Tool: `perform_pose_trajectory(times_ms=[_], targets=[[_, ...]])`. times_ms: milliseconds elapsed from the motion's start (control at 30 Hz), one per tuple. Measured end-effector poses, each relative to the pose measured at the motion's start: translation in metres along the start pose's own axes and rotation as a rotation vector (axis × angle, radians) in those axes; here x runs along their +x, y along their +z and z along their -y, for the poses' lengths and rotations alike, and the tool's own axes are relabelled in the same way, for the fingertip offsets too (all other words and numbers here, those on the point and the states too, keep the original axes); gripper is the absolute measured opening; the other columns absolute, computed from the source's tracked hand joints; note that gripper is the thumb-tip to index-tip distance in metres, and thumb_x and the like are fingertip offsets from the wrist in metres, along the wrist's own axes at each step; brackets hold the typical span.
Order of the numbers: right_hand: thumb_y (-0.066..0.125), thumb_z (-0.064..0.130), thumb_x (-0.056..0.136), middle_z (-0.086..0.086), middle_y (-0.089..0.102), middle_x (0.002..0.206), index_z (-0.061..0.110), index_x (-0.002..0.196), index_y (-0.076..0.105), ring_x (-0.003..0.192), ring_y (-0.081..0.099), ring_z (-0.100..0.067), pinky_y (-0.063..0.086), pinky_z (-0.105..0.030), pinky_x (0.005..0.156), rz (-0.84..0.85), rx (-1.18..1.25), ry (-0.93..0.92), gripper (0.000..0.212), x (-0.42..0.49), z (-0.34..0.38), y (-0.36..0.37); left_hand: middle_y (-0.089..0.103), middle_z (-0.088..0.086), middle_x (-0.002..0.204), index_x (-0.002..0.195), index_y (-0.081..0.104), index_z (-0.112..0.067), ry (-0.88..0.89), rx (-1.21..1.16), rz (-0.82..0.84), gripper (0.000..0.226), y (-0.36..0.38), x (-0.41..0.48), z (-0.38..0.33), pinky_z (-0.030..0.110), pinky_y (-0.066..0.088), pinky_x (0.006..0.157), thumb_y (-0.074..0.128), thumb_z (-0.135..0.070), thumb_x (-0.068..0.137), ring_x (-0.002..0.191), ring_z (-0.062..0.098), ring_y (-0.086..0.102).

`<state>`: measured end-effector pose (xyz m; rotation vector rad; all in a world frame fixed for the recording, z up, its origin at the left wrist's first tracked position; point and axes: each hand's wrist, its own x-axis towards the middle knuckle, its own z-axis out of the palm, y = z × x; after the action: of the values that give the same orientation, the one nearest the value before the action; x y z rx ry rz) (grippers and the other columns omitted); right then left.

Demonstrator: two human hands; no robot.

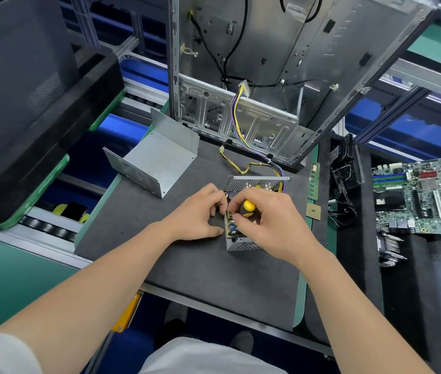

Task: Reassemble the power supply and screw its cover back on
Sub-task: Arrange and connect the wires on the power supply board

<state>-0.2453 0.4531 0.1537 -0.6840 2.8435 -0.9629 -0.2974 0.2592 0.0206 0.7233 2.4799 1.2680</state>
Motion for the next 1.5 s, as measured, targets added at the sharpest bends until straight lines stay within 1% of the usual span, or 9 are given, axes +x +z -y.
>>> perform_pose_trajectory(times_ms=[167,467,567,667,800,967,1200,1367,1500], targets=[[0.071,0.008,0.088,0.015,0.067,0.090,0.020,0.096,0.071,0.080,0.055,0.005,0.037,-0.009,0.072,0.087,0.000,0.010,0.015,0.002,-0.001,-0.005,0.043,-0.015,0.102,0.089,0.057,-0.030,0.008,-0.023,0.019,0.038,0.000,0.001,0.001,0.024,0.049,0.068,0.088,-0.029,0.068,0.082,0.011,0.055],[0.074,0.009,0.092,0.012,0.070,0.099,0.023,0.104,0.070,0.093,0.059,-0.006,0.040,-0.010,0.079,0.200,-0.013,-0.015,0.018,0.005,-0.001,-0.011,0.047,-0.016,0.098,0.085,0.061,-0.025,0.020,-0.042,0.013,0.031,0.002,0.000,0.002,0.012,0.039,0.064,0.089,-0.025,0.072,0.073,0.005,0.054],[0.073,0.006,0.091,0.014,0.069,0.102,0.024,0.106,0.068,0.100,0.056,-0.010,0.043,-0.022,0.085,0.277,-0.064,-0.017,0.023,0.008,-0.001,-0.014,0.048,-0.014,0.097,0.082,0.060,-0.029,0.023,-0.047,0.010,0.030,0.002,0.001,0.001,0.011,0.039,0.064,0.089,-0.028,0.072,0.073,0.005,0.054],[0.072,0.005,0.092,0.016,0.067,0.099,0.024,0.104,0.066,0.097,0.054,-0.011,0.043,-0.030,0.084,0.317,-0.127,-0.024,0.024,0.013,0.001,-0.018,0.051,-0.011,0.095,0.078,0.060,-0.031,0.000,-0.070,0.011,0.030,0.003,0.002,0.000,0.018,0.043,0.068,0.089,-0.028,0.072,0.077,0.010,0.055],[0.072,0.004,0.091,0.018,0.053,0.084,0.022,0.103,0.068,0.086,0.047,-0.010,0.039,-0.027,0.076,0.350,-0.210,-0.019,0.022,0.019,0.001,-0.024,0.054,-0.007,0.093,0.075,0.064,-0.029,-0.045,-0.102,0.070,0.029,-0.002,0.006,-0.002,0.021,0.046,0.068,0.092,-0.026,0.070,0.075,0.008,0.053],[0.068,0.003,0.093,0.012,0.054,0.090,0.027,0.103,0.066,0.091,0.052,-0.015,0.048,-0.038,0.083,0.408,-0.236,0.009,0.025,0.021,0.003,-0.025,0.062,0.001,0.092,0.078,0.065,-0.022,-0.121,-0.136,0.159,0.027,-0.009,0.004,-0.006,0.033,0.051,0.070,0.091,-0.018,0.069,0.072,0.008,0.053],[0.071,0.016,0.092,0.005,0.066,0.092,0.027,0.099,0.062,0.085,0.056,-0.019,0.053,-0.045,0.077,0.348,-0.256,0.060,0.016,0.022,0.004,-0.022,0.053,-0.015,0.055,0.067,0.054,-0.023,-0.317,-0.086,0.106,0.037,-0.003,0.004,-0.010,0.016,0.036,0.051,0.091,-0.028,0.070,0.053,0.006,0.045],[0.073,0.045,0.088,0.003,0.061,0.080,0.031,0.089,0.054,0.082,0.055,-0.023,0.055,-0.042,0.066,0.246,-0.316,0.113,0.024,0.023,0.004,-0.017,0.050,-0.007,0.054,0.066,0.052,-0.019,-0.382,-0.167,0.121,0.039,-0.002,0.006,-0.017,0.023,0.042,0.044,0.090,-0.020,0.071,0.050,0.013,0.045],[0.065,0.052,0.094,-0.001,0.058,0.073,0.020,0.091,0.057,0.081,0.060,-0.032,0.035,-0.034,0.053,0.165,-0.470,0.098,0.033,0.026,0.002,-0.009,0.048,-0.004,0.055,0.073,0.053,-0.010,-0.392,-0.194,0.154,0.038,-0.005,0.005,-0.020,0.023,0.040,0.042,0.090,-0.018,0.071,0.050,0.014,0.044]])
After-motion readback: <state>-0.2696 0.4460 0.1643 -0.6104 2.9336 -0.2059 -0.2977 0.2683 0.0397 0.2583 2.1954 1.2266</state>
